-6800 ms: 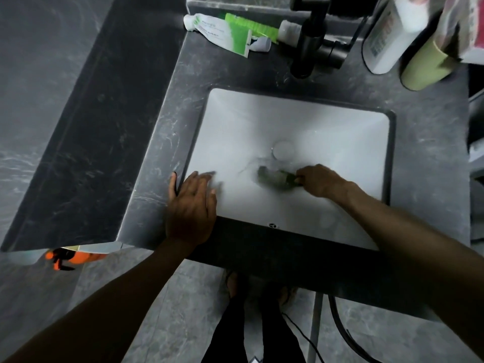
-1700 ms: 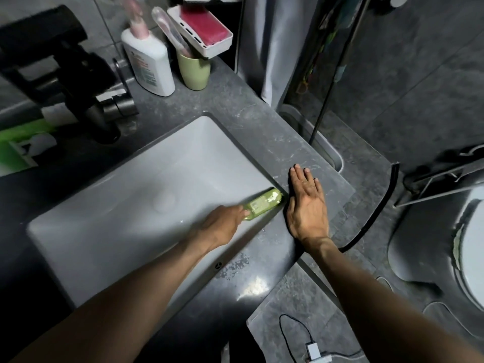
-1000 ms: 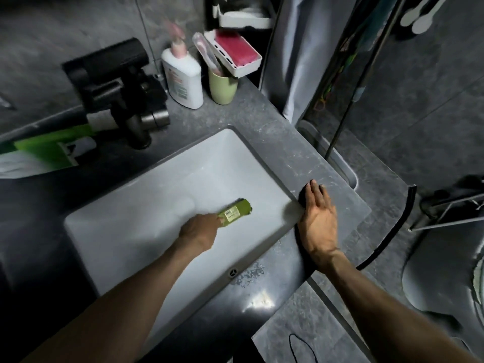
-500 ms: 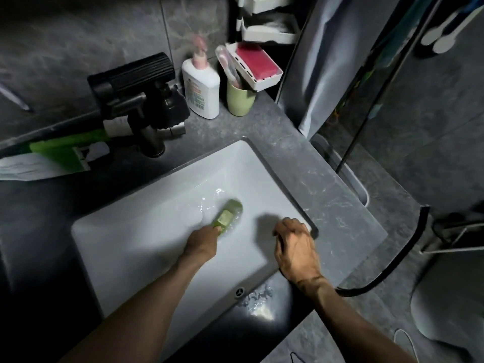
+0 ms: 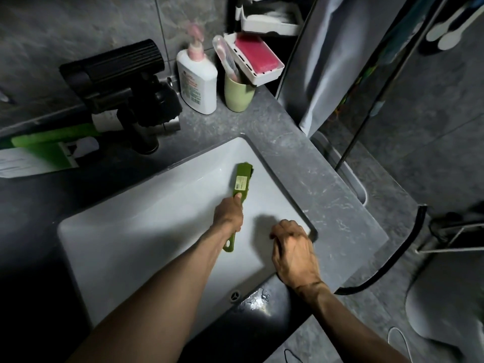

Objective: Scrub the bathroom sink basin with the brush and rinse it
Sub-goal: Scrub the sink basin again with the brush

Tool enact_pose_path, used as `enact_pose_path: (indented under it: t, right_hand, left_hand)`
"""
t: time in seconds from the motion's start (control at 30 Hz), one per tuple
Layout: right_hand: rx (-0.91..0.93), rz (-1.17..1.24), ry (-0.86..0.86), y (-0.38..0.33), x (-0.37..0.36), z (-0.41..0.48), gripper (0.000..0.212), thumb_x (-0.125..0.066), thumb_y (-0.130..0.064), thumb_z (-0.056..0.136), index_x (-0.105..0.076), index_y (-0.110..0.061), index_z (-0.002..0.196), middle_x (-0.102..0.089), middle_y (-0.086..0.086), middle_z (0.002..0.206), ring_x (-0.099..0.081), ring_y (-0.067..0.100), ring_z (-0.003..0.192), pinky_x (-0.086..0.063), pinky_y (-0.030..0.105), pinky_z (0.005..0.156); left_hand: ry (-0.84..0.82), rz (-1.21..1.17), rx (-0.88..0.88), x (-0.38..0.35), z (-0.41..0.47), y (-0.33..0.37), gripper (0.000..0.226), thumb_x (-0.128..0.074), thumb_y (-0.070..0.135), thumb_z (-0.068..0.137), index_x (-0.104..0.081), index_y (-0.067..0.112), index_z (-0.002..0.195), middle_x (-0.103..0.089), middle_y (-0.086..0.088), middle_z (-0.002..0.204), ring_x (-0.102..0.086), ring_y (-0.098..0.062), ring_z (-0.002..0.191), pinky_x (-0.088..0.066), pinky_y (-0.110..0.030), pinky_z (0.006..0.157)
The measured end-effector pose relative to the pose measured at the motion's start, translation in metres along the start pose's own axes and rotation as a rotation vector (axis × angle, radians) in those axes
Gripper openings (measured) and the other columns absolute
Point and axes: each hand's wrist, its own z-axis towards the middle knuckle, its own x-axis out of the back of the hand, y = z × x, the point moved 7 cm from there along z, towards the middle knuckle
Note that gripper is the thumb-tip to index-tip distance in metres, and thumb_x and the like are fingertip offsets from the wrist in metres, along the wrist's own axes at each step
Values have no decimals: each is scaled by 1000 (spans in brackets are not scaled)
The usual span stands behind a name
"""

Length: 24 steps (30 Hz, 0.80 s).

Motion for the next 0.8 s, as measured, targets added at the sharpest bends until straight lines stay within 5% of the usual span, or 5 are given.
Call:
enact_pose_path:
  t: [0.23,0.4,0.5,0.8]
  right_hand:
    - [-27,-30,-7,1,0,-1,17,-53,-3,79,-61,-17,83,-58,-1,84,-55,19,81,-45,29,70]
    - [-27,-32,-12,0,1,-1,15,-54,-4,76,-59,-18,79,-59,0,81,-57,23,81,-45,32,67]
    - [-27,-33,-24,0,1,-1,13,-51,-6,78,-58,-18,78,-58,0,79,-57,23,79,-45,32,65]
    - [-35,-67,-26,-5,3,-2,15,-59,-5,75,-58,-20,74,-55,-3,74,-56,19,68,-35,23,60]
  left_hand:
    - [-21,288,126,17,-28,-76,44,-27,46,109,-51,10,115,-70,-16,101,-69,-27,71,-56,-32,54]
    - [238,275,129,57,-3,-84,24,-43,32,106,-49,10,114,-67,-17,111,-70,-39,94,-61,-46,80]
    - [294,203,169,65,8,-84,21,-48,28,104,-50,9,112,-68,-18,109,-71,-41,89,-63,-47,75]
    - [79,14,163,-15,2,-49,24,-39,22,106,-57,8,115,-71,-20,106,-74,-41,87,-64,-49,72]
